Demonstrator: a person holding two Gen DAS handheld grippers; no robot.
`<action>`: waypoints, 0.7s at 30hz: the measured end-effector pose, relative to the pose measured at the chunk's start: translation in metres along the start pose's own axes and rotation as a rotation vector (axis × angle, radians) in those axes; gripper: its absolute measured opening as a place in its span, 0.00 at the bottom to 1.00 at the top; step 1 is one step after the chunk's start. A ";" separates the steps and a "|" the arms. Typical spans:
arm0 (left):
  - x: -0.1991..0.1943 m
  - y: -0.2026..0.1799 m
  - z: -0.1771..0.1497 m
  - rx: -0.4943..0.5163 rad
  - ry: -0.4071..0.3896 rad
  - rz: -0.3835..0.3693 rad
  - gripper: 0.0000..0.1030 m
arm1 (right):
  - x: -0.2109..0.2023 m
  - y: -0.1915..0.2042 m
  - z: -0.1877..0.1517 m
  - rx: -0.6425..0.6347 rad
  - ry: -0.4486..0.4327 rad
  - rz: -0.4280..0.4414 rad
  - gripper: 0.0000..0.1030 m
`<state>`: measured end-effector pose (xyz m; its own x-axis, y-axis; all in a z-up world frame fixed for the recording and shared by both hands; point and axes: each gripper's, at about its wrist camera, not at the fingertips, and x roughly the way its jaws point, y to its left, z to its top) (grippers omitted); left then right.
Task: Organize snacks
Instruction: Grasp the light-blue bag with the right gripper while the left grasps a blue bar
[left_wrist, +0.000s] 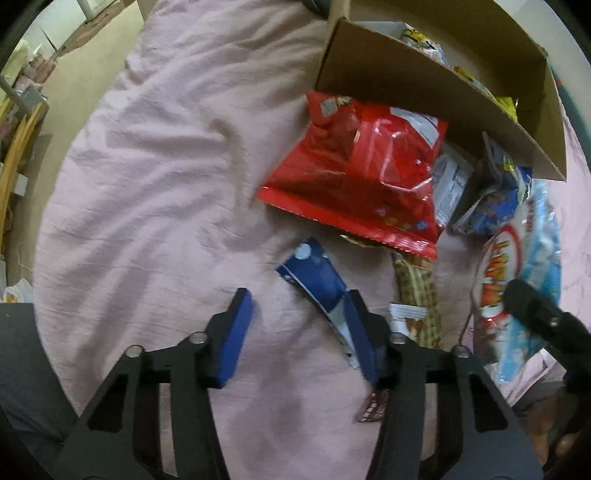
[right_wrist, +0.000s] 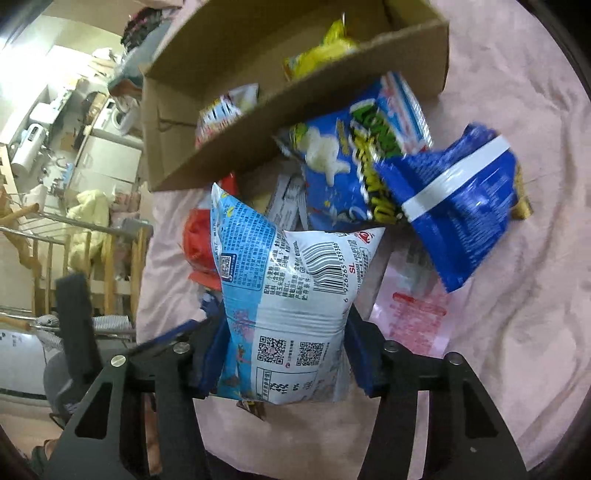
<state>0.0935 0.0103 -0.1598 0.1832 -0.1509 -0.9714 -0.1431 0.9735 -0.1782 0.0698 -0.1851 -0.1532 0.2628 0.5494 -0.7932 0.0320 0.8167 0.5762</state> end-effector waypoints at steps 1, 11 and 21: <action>-0.001 -0.003 0.000 0.011 -0.007 0.001 0.38 | -0.004 0.000 0.000 -0.002 -0.011 0.006 0.57; 0.000 -0.010 -0.004 0.058 -0.016 -0.039 0.08 | -0.023 -0.009 0.002 -0.004 -0.052 0.024 0.57; -0.015 0.033 -0.001 0.018 -0.021 -0.088 0.06 | -0.029 -0.005 0.000 0.003 -0.079 0.050 0.57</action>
<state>0.0853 0.0445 -0.1518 0.2145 -0.2328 -0.9486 -0.1081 0.9596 -0.2599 0.0624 -0.2049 -0.1332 0.3398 0.5733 -0.7455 0.0196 0.7882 0.6150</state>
